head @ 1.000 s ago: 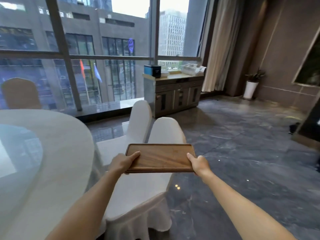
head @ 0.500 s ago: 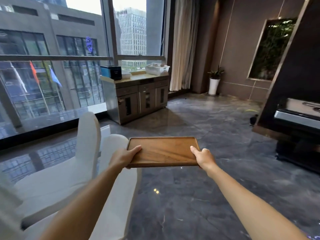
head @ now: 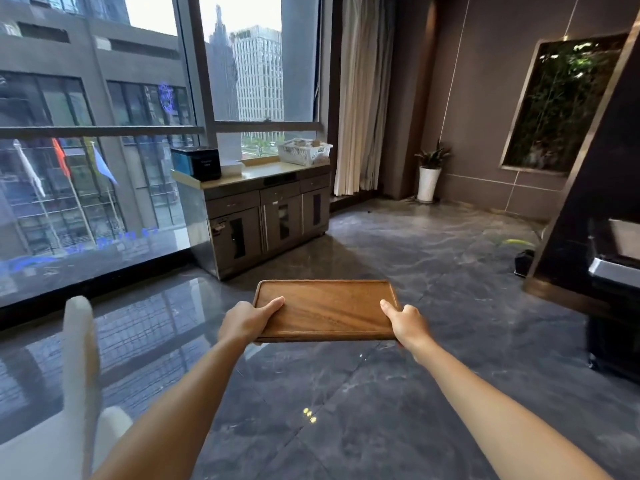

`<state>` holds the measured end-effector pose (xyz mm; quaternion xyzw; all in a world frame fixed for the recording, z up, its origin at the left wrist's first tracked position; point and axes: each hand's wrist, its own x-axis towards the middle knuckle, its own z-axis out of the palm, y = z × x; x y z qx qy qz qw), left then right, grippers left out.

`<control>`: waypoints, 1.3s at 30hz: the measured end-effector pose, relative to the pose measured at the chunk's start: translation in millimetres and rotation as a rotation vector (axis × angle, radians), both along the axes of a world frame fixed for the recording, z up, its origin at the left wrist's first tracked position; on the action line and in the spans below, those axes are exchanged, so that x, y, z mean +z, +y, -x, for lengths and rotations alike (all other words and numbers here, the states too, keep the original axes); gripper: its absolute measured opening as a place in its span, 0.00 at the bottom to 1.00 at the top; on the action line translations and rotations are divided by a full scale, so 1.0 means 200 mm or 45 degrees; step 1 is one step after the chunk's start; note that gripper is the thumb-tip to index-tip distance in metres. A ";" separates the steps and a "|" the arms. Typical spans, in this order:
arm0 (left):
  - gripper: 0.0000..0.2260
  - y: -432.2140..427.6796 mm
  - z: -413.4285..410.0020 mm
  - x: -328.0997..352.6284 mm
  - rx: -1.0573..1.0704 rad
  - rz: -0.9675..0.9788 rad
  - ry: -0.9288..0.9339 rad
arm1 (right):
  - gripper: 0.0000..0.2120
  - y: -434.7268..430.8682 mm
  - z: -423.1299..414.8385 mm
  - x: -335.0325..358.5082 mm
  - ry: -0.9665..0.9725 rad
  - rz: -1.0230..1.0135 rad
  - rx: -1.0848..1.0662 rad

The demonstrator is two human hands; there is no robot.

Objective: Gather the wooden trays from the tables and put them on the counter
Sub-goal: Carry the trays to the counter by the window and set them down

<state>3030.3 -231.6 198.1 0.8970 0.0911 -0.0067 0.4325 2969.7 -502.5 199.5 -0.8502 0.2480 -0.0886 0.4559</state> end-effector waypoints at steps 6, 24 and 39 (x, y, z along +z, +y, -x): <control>0.29 -0.27 -0.63 -0.12 0.065 0.000 0.014 | 0.27 -0.28 -0.72 -0.12 0.013 -0.045 0.083; 0.32 -0.80 -2.84 -0.14 0.304 -0.024 -0.052 | 0.19 -0.84 -3.17 -0.06 -0.072 -0.122 0.388; 0.29 -0.79 -5.05 -0.09 0.325 -0.033 0.023 | 0.19 -0.81 -5.42 -0.03 -0.037 -0.102 0.391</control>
